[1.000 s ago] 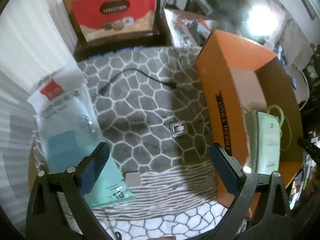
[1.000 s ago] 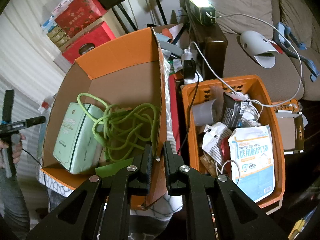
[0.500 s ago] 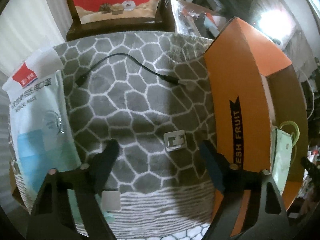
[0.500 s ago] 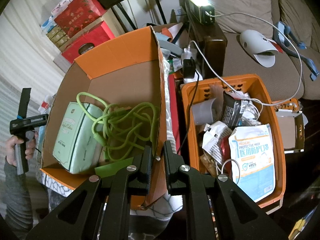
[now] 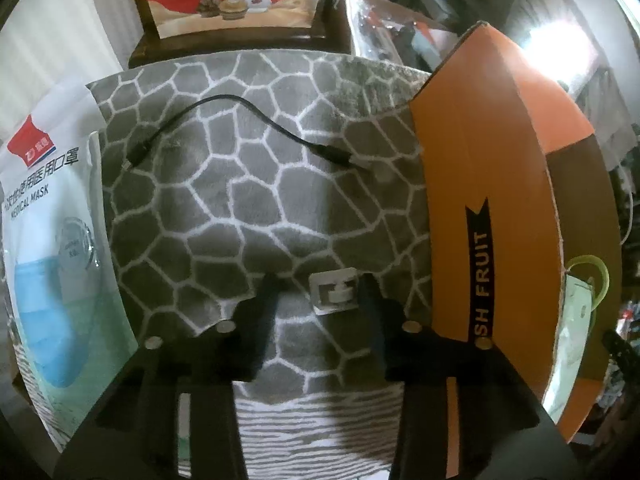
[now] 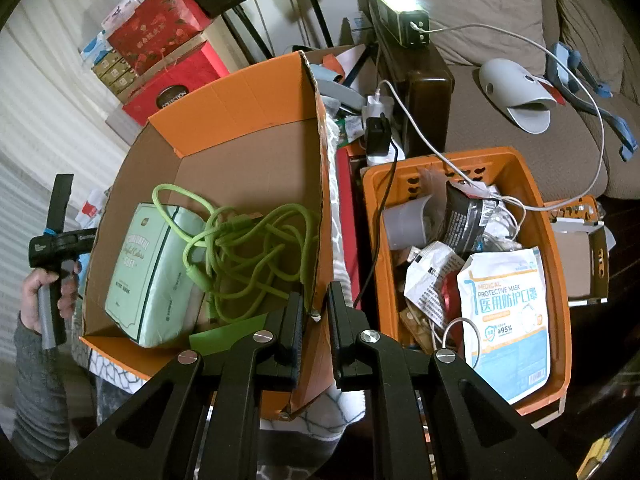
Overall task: Organize objects
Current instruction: 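Grasp the small white clip with the left gripper and lift, then carry the white clip with the left gripper down into the box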
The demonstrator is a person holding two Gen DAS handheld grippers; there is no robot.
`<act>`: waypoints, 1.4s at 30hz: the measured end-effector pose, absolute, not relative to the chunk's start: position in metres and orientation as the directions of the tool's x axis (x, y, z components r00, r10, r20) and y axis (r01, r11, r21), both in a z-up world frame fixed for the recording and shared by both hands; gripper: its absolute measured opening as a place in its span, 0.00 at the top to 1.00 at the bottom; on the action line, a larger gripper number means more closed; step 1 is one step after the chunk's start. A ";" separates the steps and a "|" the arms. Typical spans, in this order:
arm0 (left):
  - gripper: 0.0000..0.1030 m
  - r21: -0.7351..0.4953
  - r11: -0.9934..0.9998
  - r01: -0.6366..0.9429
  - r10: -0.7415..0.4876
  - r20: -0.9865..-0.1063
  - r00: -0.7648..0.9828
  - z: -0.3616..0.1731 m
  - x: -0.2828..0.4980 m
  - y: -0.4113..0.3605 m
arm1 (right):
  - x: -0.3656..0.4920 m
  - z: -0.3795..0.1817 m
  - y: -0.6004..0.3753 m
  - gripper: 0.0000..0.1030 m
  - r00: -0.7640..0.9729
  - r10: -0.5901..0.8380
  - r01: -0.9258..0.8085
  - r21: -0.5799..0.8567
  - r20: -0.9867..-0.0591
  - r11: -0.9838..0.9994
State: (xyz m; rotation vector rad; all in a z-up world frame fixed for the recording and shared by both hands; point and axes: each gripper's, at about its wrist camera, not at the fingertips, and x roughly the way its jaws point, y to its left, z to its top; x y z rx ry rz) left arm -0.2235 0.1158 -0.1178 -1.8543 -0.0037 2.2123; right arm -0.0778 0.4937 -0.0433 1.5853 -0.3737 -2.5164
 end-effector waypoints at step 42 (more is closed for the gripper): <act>0.80 -0.251 -0.880 -0.402 0.356 -0.910 -0.211 -0.004 -0.196 0.202 | -0.078 -0.043 0.494 0.90 -0.433 -0.254 -0.013 0.287 -0.865 -0.958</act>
